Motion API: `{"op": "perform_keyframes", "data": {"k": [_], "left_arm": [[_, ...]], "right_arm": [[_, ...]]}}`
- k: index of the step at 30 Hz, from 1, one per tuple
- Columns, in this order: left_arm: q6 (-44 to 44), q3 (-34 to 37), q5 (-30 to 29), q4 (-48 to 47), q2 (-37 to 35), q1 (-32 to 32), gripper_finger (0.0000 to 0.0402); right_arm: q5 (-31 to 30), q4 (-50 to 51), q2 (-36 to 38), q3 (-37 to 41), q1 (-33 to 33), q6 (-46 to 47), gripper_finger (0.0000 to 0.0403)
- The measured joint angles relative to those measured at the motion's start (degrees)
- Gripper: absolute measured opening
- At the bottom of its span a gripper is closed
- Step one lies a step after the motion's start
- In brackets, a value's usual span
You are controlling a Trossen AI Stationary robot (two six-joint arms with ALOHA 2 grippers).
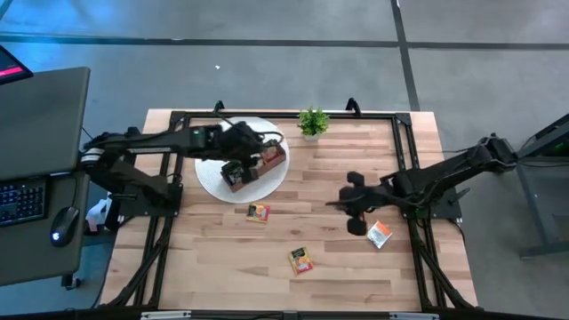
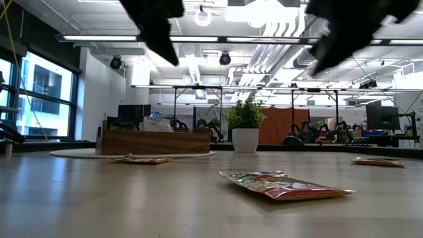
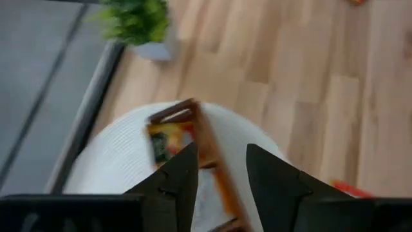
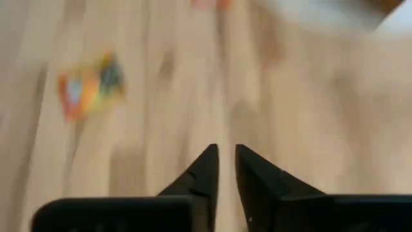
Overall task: Pick & Place Tea
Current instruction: Put the white tea bag into the middle section of the wooden organizer
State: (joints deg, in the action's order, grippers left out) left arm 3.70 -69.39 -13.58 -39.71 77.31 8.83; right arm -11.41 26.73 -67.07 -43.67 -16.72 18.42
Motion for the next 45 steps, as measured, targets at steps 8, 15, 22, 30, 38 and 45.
{"op": "perform_keyframes", "data": {"k": [8,15,22,30,38,45], "left_arm": [[-6.34,4.21,-3.56,-1.06,-3.52,0.15,0.0128],[-15.59,10.01,-4.07,3.68,-2.93,0.15,0.0128],[-20.52,11.8,-4.09,7.23,-3.05,0.15,0.0128],[-20.52,11.76,-3.87,9.59,-3.05,0.15,0.0128],[-20.52,11.72,-3.8,9.71,-3.05,0.15,0.0128],[-20.74,11.7,-3.43,9.66,-3.05,0.15,0.0128]], "right_arm": [[14.14,8.83,-3.4,1.54,-1.81,-7.69,0.0137],[21.48,13.3,-8.79,1.54,-8.93,-28.52,0.0175],[19.8,18.32,-13.95,1.54,-14.06,-41.09,0.0171],[18.33,10.53,-21.2,3.93,-15.3,-43.06,0.0149],[13.51,11.47,-20.3,2.88,-15.71,-43.96,0.0124],[10.28,16.26,-16.83,-4.84,-15.86,-41.21,0.0128]]}}
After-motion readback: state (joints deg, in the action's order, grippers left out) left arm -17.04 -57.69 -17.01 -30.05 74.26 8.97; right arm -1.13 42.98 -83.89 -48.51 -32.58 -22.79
